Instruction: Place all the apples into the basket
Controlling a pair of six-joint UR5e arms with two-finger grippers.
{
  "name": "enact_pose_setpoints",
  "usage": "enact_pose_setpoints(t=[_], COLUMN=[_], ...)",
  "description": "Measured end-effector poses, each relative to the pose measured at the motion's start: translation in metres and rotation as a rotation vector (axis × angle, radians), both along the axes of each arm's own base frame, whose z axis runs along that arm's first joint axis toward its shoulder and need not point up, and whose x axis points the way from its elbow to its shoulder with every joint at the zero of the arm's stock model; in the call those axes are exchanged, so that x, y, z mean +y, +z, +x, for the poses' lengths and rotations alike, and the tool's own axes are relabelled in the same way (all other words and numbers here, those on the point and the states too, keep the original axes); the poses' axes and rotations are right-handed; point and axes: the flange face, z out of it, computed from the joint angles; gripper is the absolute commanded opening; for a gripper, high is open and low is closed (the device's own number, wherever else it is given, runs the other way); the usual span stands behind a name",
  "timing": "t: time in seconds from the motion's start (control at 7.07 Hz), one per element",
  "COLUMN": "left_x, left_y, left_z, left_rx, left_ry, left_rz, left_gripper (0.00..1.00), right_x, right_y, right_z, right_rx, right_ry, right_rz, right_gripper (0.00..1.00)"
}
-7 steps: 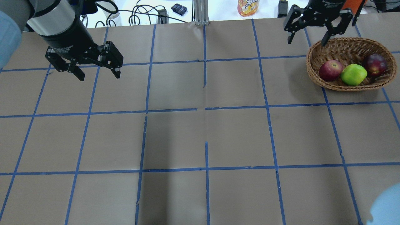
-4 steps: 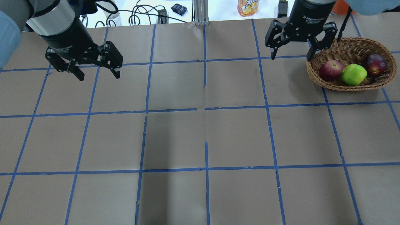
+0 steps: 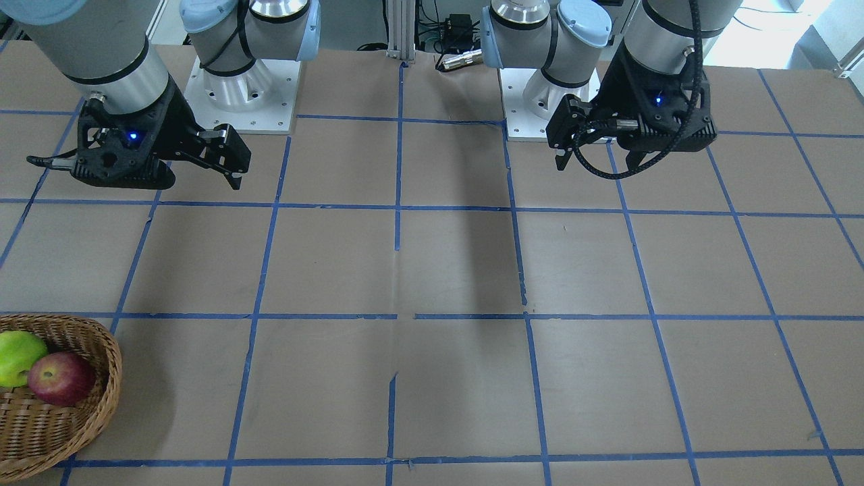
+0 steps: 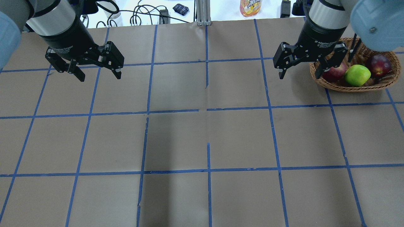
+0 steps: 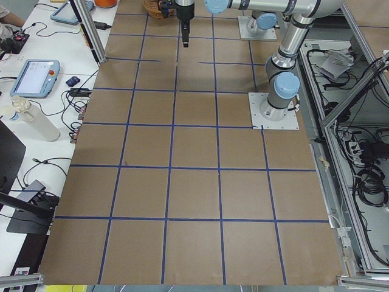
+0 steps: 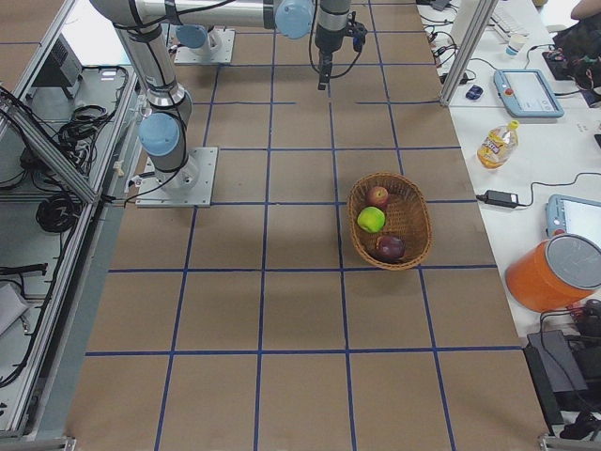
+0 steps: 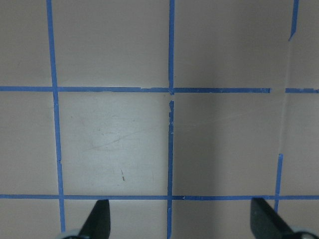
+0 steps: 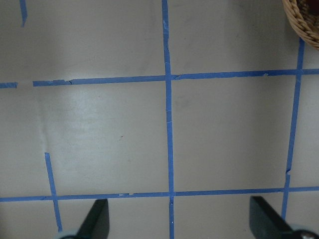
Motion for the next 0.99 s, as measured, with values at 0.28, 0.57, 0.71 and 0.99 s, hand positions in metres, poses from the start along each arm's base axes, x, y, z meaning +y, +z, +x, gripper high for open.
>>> enact_pose_setpoints(t=[0.28,0.57,0.71,0.99], left_x=[0.000,0.000,0.000,0.000], left_y=[0.000,-0.001,-0.001,-0.002], left_z=[0.000,0.000,0.000,0.000], left_rx=[0.000,-0.001,-0.001,-0.001], left_ry=[0.000,-0.001,-0.001,-0.001], left_rz=[0.001,0.002,0.003,0.004], left_gripper=[1.00,1.00,1.00,1.00], right_x=[0.002,0.008,0.013,0.016], right_y=[0.007,0.015,0.021,0.025], right_z=[0.000,0.002,0.003,0.004], right_rx=[-0.012,-0.005,-0.001,-0.010], right_ry=[-0.035,-0.053,-0.058,-0.063], right_rz=[-0.016,-0.029,-0.040,-0.049], right_gripper=[1.00,1.00,1.00,1.00])
